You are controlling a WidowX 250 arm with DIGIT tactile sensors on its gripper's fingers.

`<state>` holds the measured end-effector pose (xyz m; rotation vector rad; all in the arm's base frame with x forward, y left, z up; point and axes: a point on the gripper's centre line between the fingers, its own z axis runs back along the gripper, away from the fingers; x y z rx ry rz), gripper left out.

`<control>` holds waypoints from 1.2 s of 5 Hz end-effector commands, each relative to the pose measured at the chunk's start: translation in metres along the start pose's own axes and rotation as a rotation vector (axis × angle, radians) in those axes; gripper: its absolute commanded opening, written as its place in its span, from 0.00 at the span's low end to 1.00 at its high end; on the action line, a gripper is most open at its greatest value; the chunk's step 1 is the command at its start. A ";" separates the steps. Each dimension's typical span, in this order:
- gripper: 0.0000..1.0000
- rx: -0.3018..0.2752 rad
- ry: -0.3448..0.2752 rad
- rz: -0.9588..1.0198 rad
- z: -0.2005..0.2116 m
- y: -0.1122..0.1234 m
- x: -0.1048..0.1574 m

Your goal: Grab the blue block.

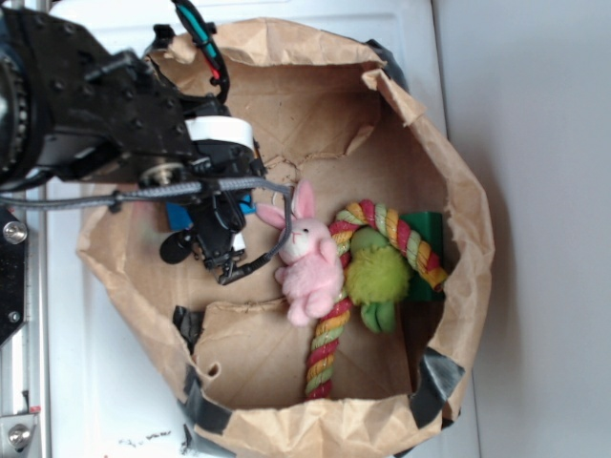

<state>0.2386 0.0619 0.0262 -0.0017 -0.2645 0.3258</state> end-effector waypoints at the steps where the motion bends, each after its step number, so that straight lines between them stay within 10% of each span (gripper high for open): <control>1: 0.00 0.052 -0.024 -0.010 0.043 0.000 0.018; 6: 0.00 0.054 -0.028 -0.310 0.151 -0.044 0.043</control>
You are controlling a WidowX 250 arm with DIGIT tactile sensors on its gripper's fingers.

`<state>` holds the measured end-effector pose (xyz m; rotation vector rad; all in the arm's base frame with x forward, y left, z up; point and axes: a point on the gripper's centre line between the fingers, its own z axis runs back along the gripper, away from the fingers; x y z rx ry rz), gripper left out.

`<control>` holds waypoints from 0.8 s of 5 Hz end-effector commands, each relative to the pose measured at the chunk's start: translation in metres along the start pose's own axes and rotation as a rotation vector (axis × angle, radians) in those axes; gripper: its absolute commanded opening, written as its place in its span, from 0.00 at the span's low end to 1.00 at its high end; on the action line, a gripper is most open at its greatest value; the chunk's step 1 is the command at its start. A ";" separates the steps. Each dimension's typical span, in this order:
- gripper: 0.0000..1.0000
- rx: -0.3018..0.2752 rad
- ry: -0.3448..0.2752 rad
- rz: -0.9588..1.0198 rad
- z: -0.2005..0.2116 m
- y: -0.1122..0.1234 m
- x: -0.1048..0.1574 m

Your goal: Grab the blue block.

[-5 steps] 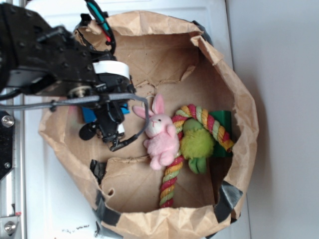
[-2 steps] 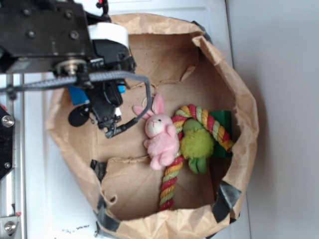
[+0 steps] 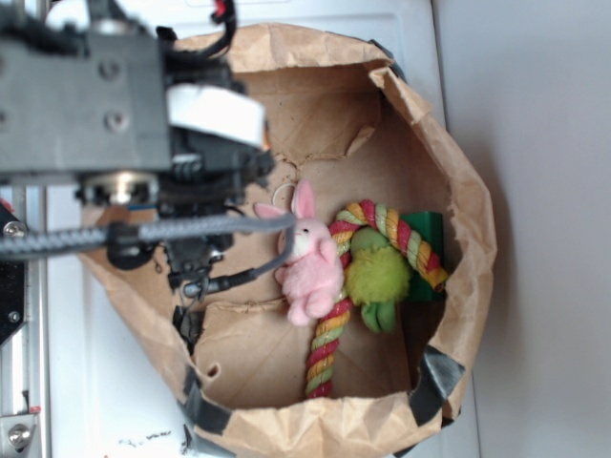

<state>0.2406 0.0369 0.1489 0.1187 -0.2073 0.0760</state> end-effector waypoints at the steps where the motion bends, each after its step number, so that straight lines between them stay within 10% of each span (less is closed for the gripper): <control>1: 0.00 -0.046 -0.053 -0.023 0.040 -0.010 0.035; 3: 0.00 -0.042 -0.045 0.010 0.036 -0.022 0.047; 4: 0.35 -0.009 -0.072 -0.024 0.033 -0.026 0.046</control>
